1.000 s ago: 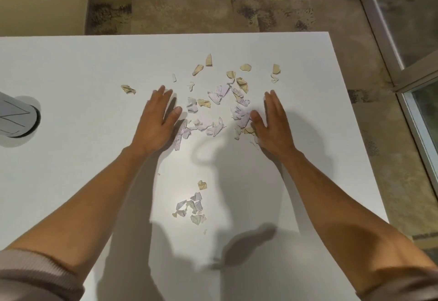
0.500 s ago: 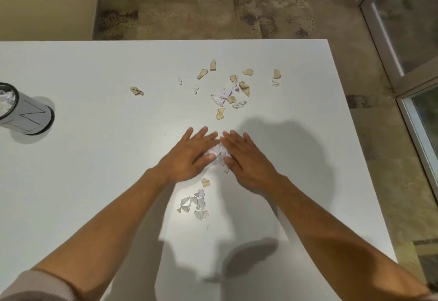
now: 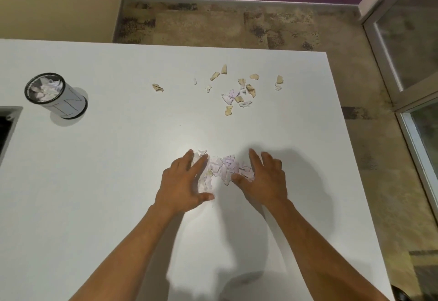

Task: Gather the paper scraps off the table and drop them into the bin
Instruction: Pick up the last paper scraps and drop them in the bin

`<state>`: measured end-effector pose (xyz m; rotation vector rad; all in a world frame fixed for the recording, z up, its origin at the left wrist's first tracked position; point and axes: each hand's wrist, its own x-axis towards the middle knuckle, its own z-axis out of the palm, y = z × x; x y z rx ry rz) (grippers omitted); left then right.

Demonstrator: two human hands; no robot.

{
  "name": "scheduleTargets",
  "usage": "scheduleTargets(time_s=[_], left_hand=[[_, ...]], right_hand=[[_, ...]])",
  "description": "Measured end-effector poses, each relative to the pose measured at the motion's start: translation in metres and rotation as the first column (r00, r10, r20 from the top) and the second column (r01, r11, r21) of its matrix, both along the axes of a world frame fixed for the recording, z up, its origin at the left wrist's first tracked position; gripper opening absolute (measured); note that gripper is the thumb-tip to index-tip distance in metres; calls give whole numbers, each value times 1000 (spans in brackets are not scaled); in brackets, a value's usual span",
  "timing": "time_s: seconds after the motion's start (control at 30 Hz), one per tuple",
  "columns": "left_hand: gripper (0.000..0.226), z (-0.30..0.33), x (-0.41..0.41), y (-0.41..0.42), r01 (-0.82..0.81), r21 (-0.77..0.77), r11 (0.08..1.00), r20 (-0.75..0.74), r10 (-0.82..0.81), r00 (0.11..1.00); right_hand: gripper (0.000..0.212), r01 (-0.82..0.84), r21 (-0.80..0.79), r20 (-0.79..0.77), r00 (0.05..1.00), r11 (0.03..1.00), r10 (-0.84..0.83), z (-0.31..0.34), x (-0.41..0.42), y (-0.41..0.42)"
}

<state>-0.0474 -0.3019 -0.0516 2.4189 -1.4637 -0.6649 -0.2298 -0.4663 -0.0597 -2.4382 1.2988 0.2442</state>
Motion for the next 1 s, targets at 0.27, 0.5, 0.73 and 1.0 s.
scheduleTargets(time_s=[0.27, 0.5, 0.73, 1.0], left_hand=[[89, -5, -23, -21, 33, 91, 995, -41, -29, 999], [23, -2, -22, -22, 36, -18, 999, -65, -37, 997], [25, 4, -23, -23, -5, -48, 999, -110, 0, 994], [14, 11, -18, -19, -368, -201, 908, -351, 284, 892]], right_hand=[[68, -126, 112, 18, 992, 986, 125, 10, 42, 39], [22, -242, 2, 72, 968, 970, 242, 11, 42, 55], [28, -288, -19, 71, 955, 957, 289, 18, 43, 52], [31, 79, 340, 418, 880, 937, -226, 30, 48, 38]])
